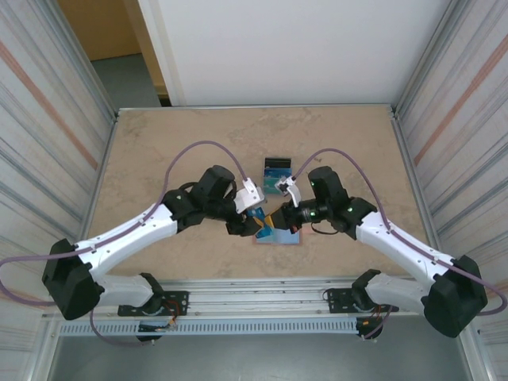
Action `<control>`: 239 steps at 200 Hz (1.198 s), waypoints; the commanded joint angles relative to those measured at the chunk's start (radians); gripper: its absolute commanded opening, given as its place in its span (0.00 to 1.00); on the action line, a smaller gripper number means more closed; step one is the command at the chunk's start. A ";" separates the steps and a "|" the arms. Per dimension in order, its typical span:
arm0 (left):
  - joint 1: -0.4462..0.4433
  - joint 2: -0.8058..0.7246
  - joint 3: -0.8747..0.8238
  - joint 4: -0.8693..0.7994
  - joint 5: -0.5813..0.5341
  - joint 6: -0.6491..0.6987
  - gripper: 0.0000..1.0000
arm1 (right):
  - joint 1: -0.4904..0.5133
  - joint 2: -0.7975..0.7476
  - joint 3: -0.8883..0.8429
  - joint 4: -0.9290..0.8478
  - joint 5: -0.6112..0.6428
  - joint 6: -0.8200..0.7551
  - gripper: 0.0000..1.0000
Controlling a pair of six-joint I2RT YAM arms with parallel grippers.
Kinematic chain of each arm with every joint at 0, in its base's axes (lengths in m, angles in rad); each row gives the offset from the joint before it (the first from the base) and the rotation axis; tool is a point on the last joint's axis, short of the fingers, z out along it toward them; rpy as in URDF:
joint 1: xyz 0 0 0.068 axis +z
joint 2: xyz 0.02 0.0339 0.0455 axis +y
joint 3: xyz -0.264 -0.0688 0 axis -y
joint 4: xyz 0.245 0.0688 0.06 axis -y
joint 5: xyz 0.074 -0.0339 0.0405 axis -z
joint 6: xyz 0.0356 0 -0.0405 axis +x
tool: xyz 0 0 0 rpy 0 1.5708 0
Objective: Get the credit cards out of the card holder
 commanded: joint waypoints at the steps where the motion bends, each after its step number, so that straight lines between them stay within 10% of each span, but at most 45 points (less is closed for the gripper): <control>1: 0.005 0.016 0.040 -0.063 0.096 0.076 0.32 | 0.013 0.015 0.041 -0.042 -0.038 -0.061 0.00; 28: 0.004 0.030 0.043 -0.073 0.105 0.071 0.00 | 0.011 0.024 0.053 -0.044 -0.014 -0.065 0.00; 49: 0.004 0.023 0.037 -0.067 0.107 0.061 0.00 | 0.011 0.017 0.053 -0.042 0.026 -0.056 0.00; 95: 0.007 -0.062 -0.032 0.064 0.006 -0.067 0.00 | -0.016 -0.088 -0.013 0.006 0.151 0.014 0.44; 163: 0.011 -0.312 -0.263 0.448 -0.182 -0.485 0.00 | -0.062 -0.336 -0.241 0.330 0.256 0.284 0.62; 239: 0.019 -0.390 -0.373 0.702 -0.133 -0.717 0.00 | -0.030 -0.208 -0.274 0.657 0.140 0.385 0.67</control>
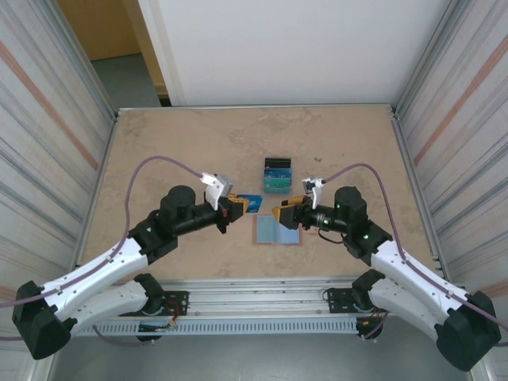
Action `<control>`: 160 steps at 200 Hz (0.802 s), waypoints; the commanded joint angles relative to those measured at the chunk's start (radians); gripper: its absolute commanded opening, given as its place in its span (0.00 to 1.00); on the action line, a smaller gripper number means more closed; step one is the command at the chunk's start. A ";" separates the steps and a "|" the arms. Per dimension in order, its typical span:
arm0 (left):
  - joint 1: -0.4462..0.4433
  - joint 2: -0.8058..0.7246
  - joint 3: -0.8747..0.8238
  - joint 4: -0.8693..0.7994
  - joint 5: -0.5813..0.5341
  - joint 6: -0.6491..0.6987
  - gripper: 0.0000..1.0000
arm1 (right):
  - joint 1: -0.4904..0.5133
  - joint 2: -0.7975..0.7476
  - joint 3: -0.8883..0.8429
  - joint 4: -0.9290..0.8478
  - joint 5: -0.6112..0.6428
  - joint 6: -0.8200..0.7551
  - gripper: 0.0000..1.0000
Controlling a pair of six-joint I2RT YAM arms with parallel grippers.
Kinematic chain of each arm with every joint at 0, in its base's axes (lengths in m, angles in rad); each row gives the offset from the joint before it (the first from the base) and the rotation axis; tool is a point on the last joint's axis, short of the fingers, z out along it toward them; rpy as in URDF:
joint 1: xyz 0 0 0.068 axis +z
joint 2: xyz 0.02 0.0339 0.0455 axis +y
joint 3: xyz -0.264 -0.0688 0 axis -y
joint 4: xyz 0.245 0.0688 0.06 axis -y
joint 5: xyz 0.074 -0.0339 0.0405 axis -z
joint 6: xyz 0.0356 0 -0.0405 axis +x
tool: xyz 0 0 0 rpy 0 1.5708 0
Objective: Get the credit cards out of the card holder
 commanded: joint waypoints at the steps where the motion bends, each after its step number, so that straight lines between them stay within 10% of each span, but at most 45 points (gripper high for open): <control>1: 0.007 -0.018 -0.022 0.138 0.024 -0.105 0.00 | 0.021 0.039 0.023 0.152 -0.054 0.037 0.67; 70: 0.010 -0.024 -0.051 0.224 0.070 -0.162 0.00 | 0.085 0.181 0.120 0.273 -0.158 0.016 0.53; 129: 0.017 -0.039 -0.057 0.218 0.093 -0.158 0.00 | 0.098 0.219 0.155 0.284 -0.181 0.005 0.10; 160: 0.055 -0.100 0.004 0.032 0.110 -0.058 0.37 | 0.099 0.173 0.188 0.084 -0.138 -0.095 0.00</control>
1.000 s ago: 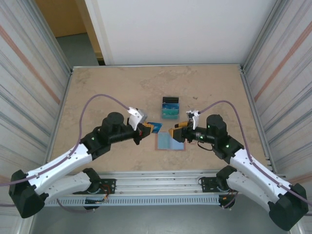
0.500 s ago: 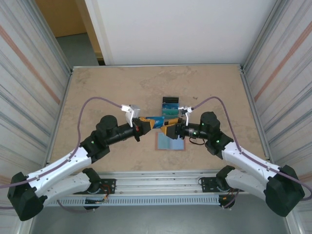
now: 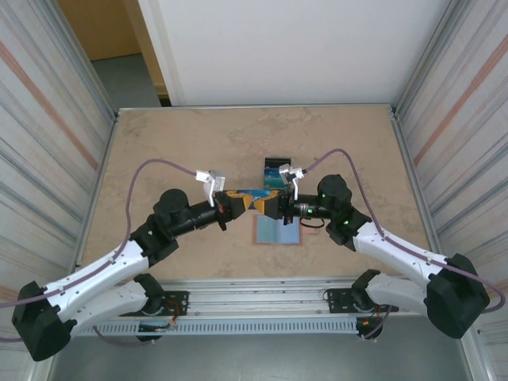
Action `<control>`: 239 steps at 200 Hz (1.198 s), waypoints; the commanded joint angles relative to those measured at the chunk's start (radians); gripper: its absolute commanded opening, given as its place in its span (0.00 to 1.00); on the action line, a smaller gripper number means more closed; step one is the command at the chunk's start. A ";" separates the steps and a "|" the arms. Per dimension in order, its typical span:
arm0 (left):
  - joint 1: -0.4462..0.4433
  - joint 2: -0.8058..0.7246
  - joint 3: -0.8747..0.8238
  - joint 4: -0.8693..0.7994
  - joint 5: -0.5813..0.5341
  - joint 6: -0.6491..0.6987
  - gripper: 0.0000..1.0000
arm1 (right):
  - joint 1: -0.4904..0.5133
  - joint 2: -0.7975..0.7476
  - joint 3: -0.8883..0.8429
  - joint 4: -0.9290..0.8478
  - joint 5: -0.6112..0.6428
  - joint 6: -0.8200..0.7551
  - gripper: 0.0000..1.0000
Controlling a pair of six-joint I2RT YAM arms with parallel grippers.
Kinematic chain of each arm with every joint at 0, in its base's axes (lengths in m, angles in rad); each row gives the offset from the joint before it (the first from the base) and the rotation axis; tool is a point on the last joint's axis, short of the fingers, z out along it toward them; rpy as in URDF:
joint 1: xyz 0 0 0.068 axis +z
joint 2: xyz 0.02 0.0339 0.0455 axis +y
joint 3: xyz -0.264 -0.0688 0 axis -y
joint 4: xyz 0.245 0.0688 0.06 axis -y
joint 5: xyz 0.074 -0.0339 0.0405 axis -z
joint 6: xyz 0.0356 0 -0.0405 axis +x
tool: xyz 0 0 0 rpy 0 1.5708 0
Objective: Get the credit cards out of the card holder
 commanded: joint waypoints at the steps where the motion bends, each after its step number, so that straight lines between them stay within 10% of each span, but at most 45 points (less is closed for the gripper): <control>1: 0.029 -0.070 0.059 -0.129 0.029 0.093 0.38 | 0.002 -0.042 0.055 -0.158 0.031 -0.099 0.00; 38: 0.051 -0.108 0.258 -0.517 0.056 0.391 0.67 | 0.005 -0.063 0.176 -0.576 0.065 -0.323 0.00; 105: 0.052 0.152 0.519 -0.874 0.205 0.721 0.61 | 0.027 -0.002 0.296 -0.796 -0.004 -0.472 0.00; 239: 0.051 0.348 0.586 -0.927 0.373 0.811 0.41 | 0.031 -0.051 0.306 -0.840 -0.010 -0.522 0.00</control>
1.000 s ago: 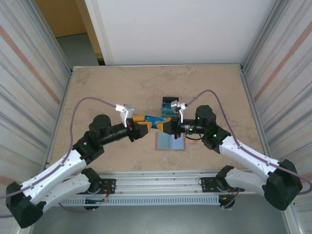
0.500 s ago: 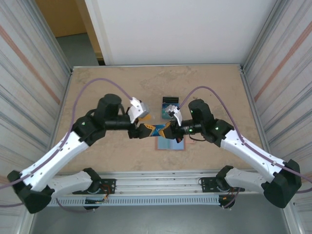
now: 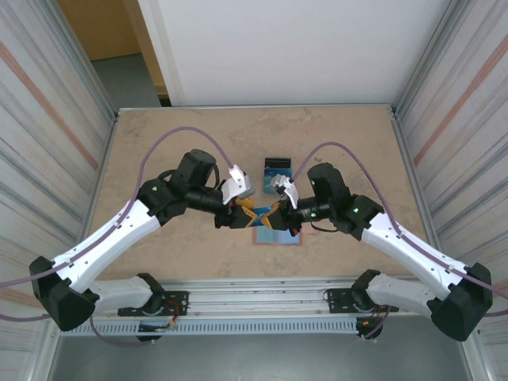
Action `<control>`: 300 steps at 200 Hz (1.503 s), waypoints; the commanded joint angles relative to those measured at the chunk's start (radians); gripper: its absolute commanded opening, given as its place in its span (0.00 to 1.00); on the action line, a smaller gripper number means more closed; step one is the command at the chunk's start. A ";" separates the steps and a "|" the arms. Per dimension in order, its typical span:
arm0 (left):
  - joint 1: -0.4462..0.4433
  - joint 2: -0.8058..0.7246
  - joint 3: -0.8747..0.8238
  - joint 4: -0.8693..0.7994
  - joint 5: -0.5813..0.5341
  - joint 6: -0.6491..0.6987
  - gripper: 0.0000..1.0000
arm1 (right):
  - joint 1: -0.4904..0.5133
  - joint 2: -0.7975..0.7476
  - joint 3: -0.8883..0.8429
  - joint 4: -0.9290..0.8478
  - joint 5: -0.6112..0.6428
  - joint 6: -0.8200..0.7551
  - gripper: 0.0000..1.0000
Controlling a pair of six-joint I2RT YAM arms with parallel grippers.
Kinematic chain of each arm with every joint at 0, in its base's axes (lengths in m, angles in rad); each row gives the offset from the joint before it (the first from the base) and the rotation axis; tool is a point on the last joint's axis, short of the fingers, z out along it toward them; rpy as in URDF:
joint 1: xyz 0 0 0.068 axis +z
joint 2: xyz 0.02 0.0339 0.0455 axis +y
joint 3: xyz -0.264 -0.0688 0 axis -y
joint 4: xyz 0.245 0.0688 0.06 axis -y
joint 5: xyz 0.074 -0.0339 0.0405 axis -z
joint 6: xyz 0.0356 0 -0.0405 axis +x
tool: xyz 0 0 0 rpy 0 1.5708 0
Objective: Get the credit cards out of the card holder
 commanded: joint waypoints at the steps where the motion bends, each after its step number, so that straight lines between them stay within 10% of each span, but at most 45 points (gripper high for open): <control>1: 0.005 0.021 0.029 -0.028 0.052 0.029 0.41 | 0.007 -0.023 0.036 -0.010 -0.018 -0.030 0.00; 70: 0.006 0.059 0.035 -0.018 0.050 0.040 0.00 | 0.007 -0.030 0.030 -0.013 0.009 -0.035 0.08; 144: 0.096 0.173 0.095 0.059 -0.036 0.218 0.00 | -0.042 -0.216 -0.095 0.012 0.474 0.082 0.74; 227: 0.125 0.650 0.469 0.061 -0.197 0.436 0.00 | -0.133 -0.295 -0.090 -0.115 0.804 0.295 1.00; 300: 0.128 0.897 0.686 -0.031 -0.188 0.549 0.00 | -0.137 -0.294 -0.076 -0.161 0.968 0.402 0.99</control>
